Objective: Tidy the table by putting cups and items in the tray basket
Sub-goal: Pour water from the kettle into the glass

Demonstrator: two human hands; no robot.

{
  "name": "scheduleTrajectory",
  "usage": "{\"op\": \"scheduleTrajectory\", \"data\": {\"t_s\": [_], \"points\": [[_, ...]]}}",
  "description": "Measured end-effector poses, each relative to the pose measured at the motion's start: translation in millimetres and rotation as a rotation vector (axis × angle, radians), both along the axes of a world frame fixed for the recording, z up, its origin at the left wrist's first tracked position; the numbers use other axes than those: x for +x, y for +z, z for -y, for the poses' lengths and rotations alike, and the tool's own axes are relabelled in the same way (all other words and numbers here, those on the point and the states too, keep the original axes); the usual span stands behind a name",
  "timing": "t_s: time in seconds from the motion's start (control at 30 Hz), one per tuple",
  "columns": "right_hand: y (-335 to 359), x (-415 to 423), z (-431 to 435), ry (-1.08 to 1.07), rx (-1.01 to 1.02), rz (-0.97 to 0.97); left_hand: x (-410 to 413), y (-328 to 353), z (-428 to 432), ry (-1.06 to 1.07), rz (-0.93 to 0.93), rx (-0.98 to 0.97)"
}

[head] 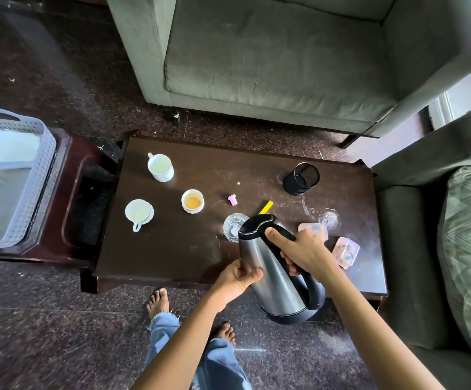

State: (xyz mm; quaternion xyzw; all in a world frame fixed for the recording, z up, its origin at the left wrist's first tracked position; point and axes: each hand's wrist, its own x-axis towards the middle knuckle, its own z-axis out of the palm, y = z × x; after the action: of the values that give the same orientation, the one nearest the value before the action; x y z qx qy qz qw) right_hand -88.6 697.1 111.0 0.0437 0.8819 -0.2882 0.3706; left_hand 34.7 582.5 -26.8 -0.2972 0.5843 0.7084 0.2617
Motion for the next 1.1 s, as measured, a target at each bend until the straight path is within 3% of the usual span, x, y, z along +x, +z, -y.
{"op": "scheduleTrajectory", "data": {"t_s": [0.33,0.43,0.6,0.77,1.1], "points": [[-23.8,54.4,-33.9,-0.039,-0.116,-0.135,24.6,-14.4,8.8,0.021,-0.054,-0.004],[-25.2,72.3,-39.8,-0.129,-0.232,-0.171,33.4,-9.6,21.8,0.199,-0.060,0.017],[-26.3,93.0,-27.3,-0.188,-0.491,-0.120,51.4,12.1,84.2,0.572,-0.024,-0.136],[-10.4,98.4,36.1,-0.048,-0.589,-0.154,70.2,27.8,163.8,0.814,-0.056,-0.260],[13.9,105.4,244.2,0.100,-0.871,-0.100,121.1,66.2,325.8,1.202,-0.160,-0.295]]}}
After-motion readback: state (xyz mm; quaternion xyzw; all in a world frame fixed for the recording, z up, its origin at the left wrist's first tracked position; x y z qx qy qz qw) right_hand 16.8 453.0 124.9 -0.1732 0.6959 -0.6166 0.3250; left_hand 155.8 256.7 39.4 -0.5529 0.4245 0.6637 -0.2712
